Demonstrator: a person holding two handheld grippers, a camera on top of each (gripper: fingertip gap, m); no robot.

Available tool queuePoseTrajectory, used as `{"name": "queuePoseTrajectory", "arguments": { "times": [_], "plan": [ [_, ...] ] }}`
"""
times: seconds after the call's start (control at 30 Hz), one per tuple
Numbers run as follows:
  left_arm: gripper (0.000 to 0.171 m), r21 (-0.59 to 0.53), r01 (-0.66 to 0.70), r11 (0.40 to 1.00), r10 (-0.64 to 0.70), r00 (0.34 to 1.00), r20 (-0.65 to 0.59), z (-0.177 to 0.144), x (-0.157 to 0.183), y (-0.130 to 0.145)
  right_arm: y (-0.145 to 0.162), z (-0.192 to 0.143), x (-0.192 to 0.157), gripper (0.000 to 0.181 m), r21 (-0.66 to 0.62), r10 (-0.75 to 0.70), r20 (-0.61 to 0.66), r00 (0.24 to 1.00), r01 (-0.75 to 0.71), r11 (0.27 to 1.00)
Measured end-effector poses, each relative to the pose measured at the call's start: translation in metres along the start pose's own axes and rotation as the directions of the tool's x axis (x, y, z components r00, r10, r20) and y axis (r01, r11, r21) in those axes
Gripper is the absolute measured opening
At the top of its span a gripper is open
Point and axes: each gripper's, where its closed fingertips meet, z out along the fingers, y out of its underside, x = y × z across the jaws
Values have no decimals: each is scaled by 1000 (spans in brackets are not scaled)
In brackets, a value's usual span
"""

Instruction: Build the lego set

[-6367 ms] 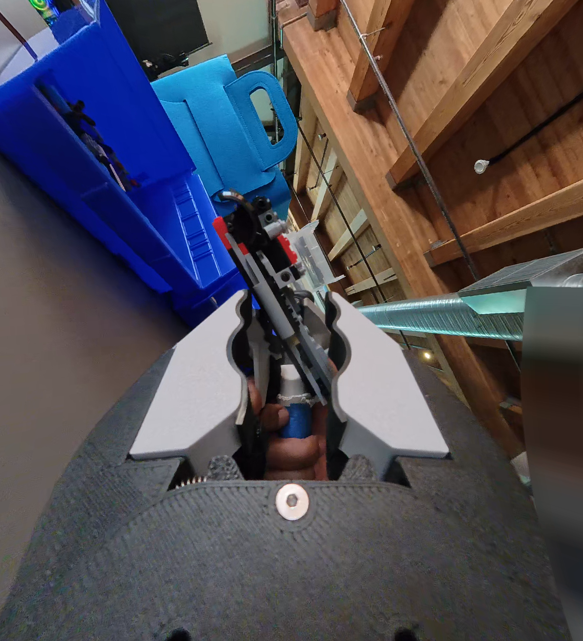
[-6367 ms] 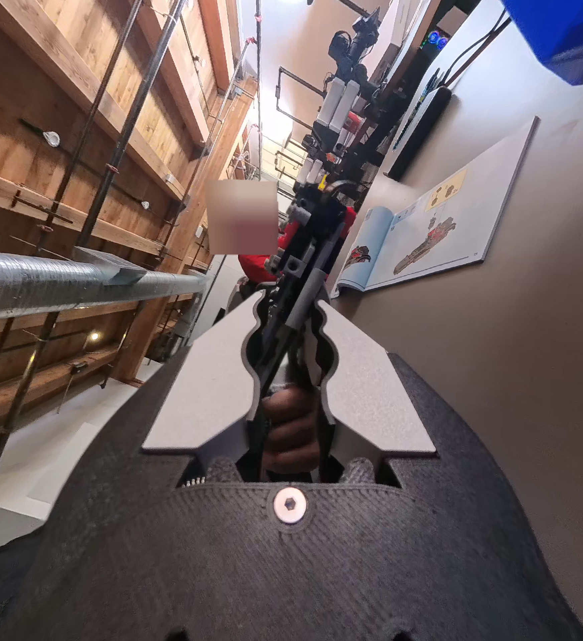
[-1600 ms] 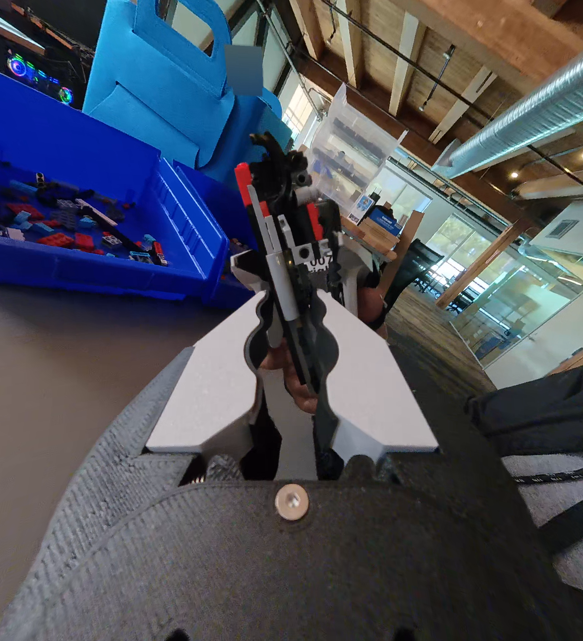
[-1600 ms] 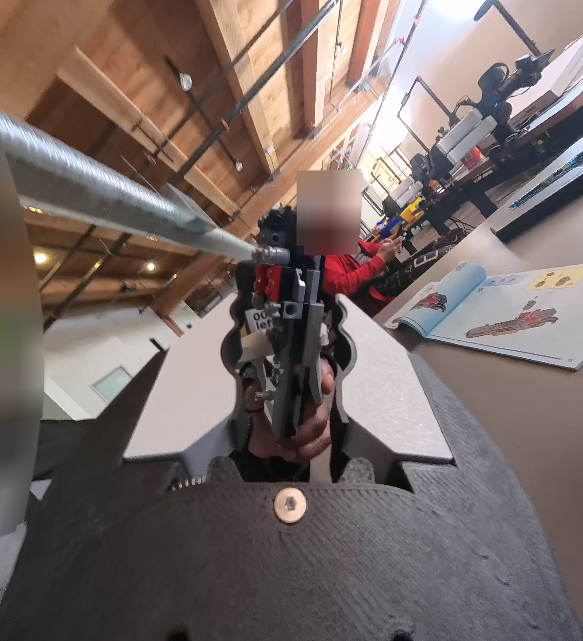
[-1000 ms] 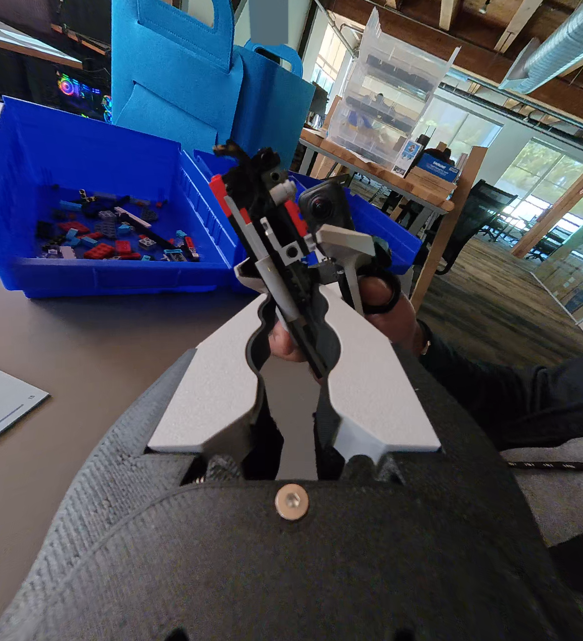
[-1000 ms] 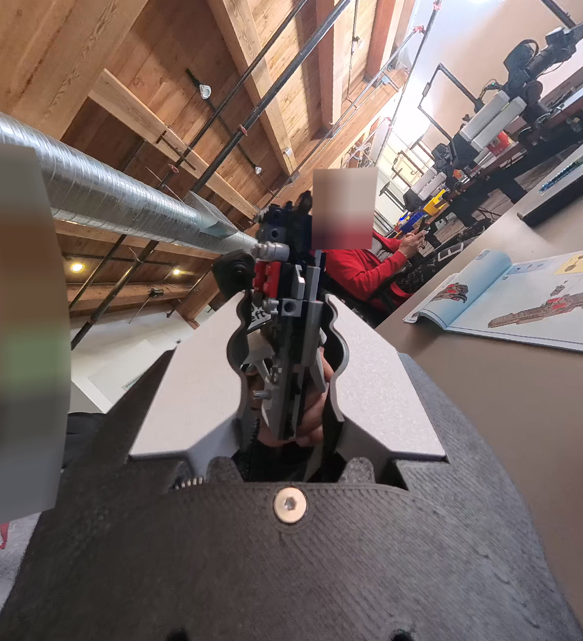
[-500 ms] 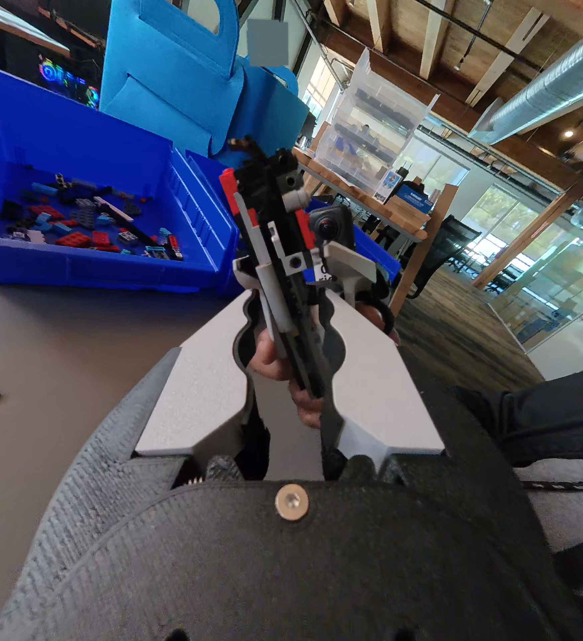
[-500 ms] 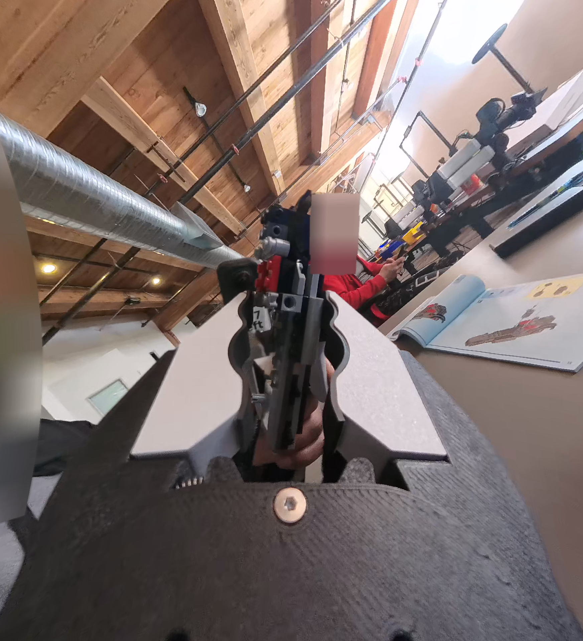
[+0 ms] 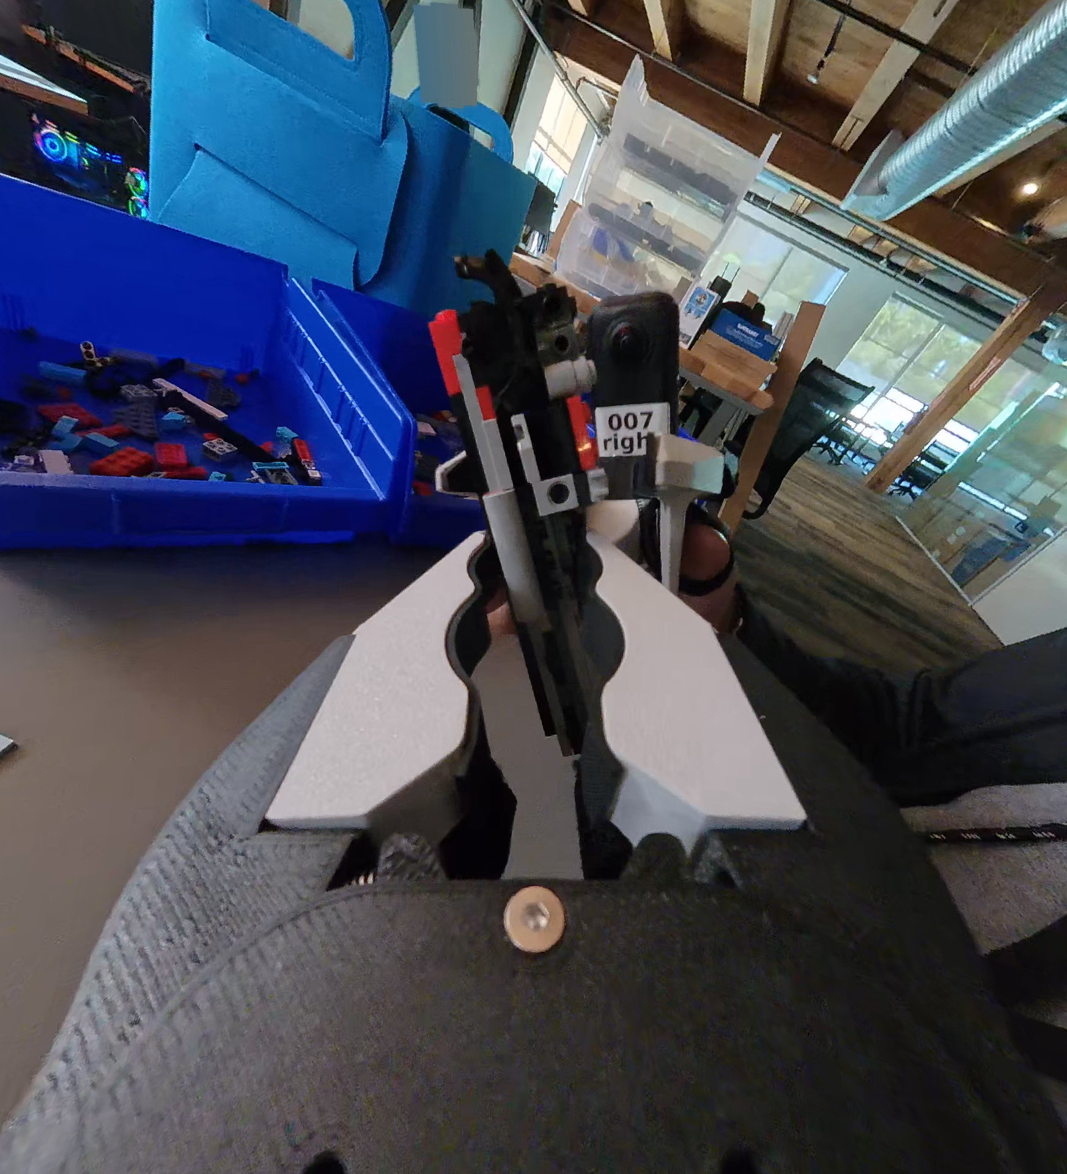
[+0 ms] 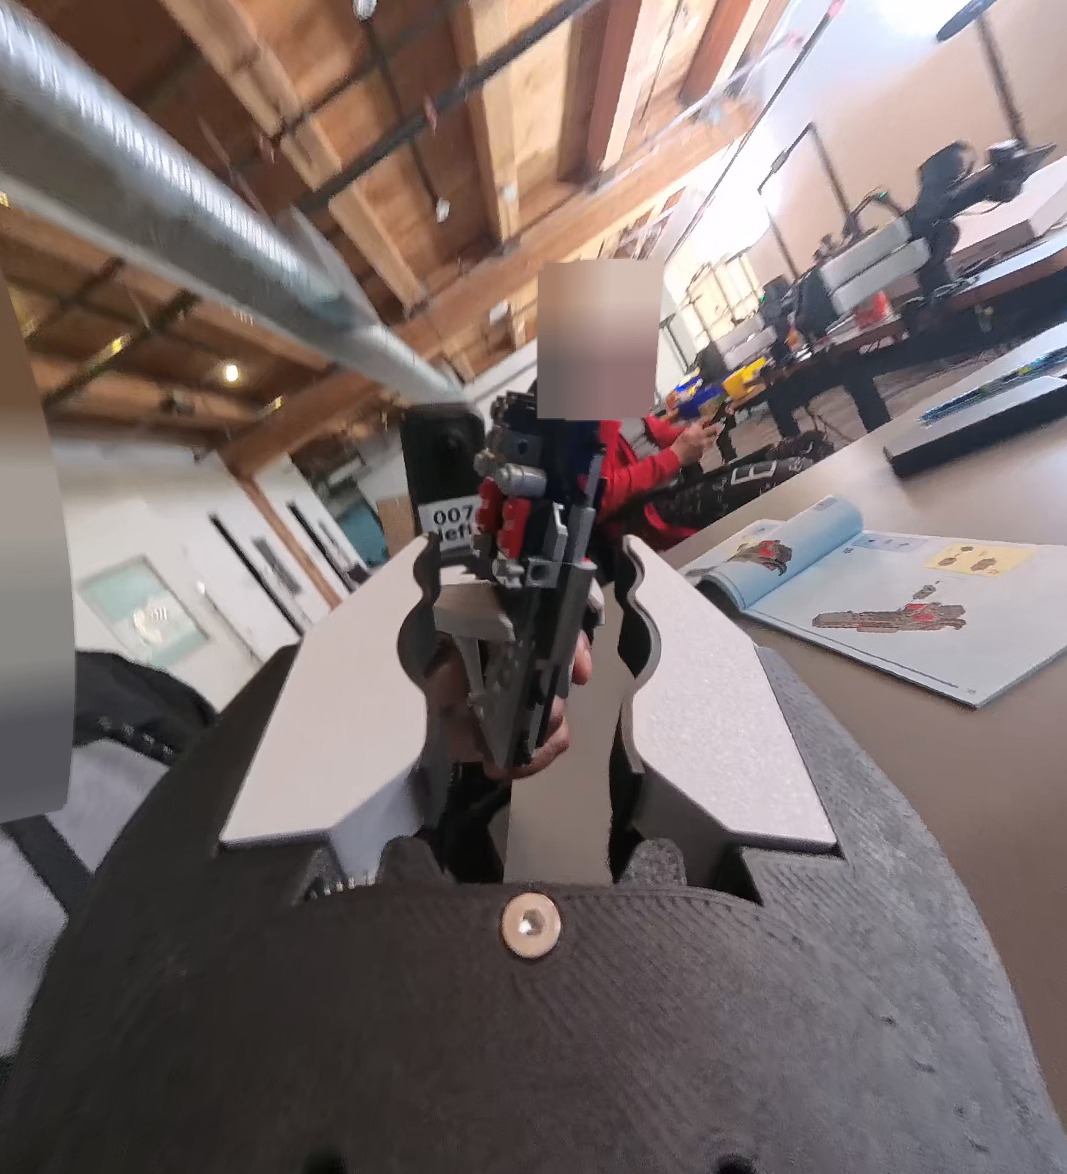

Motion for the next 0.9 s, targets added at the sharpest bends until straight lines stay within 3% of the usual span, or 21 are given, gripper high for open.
{"name": "queuePoseTrajectory", "arguments": {
  "times": [0.33,0.5,0.9],
  "plan": [
    [23,-65,-102,993,102,995,-5,1,10,4,5,-1,-9,41,-58,-64,52,997,67,996],
    [24,-96,-166,981,169,985,21,1,10,6,6,-3,-9,42,-52,-11,81,997,15,999],
    [26,-112,-180,977,185,982,39,2,6,11,8,-4,-3,41,-44,66,55,996,-64,997]
  ]
}}
